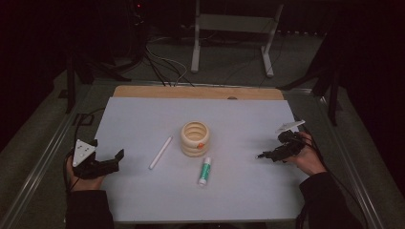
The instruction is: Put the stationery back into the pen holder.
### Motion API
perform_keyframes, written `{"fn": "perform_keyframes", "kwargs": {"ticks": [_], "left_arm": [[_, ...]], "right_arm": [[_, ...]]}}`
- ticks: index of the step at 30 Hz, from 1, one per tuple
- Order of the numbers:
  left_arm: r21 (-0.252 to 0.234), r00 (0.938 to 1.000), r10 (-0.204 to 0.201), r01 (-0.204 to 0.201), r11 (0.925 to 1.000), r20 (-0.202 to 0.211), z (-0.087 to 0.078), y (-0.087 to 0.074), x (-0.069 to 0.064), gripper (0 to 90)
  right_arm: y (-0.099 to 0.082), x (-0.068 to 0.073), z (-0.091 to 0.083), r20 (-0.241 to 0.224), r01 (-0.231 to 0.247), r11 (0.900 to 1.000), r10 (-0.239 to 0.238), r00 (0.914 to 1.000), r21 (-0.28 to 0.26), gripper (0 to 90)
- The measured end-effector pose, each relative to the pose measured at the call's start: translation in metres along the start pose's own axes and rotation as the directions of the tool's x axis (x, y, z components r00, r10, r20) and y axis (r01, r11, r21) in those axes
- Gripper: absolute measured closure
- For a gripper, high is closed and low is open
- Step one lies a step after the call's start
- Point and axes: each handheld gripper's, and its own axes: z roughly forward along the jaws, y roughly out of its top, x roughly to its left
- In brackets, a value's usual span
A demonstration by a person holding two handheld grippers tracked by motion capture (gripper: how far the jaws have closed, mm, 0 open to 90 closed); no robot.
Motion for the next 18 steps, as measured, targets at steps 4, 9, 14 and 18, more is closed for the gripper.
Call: {"fn": "perform_keyframes", "kwargs": {"ticks": [4,9,14,18], "left_arm": [[0.000,1.0000,-0.001,0.001,1.0000,0.000,0.000,0.000,0.000,0.1],[0.000,1.0000,0.000,0.000,1.0000,0.000,0.000,0.000,0.000,0.1],[0.001,1.0000,0.000,0.000,1.0000,0.000,0.000,0.000,0.000,0.1],[0.002,1.0000,-0.001,0.001,1.0000,-0.001,0.000,0.000,0.000,0.1]], "right_arm": [[0.000,0.000,0.006,-0.035,0.024,0.9994,-0.023,0.9991,0.025,5.1],[-0.003,0.002,0.015,-0.059,0.068,0.9938,-0.063,0.9963,0.088,13.6],[-0.006,0.001,0.024,-0.082,0.117,0.9830,-0.106,0.9910,0.142,27.5],[-0.002,0.001,0.019,-0.097,0.122,0.9806,-0.108,0.9894,0.153,55.4]]}}
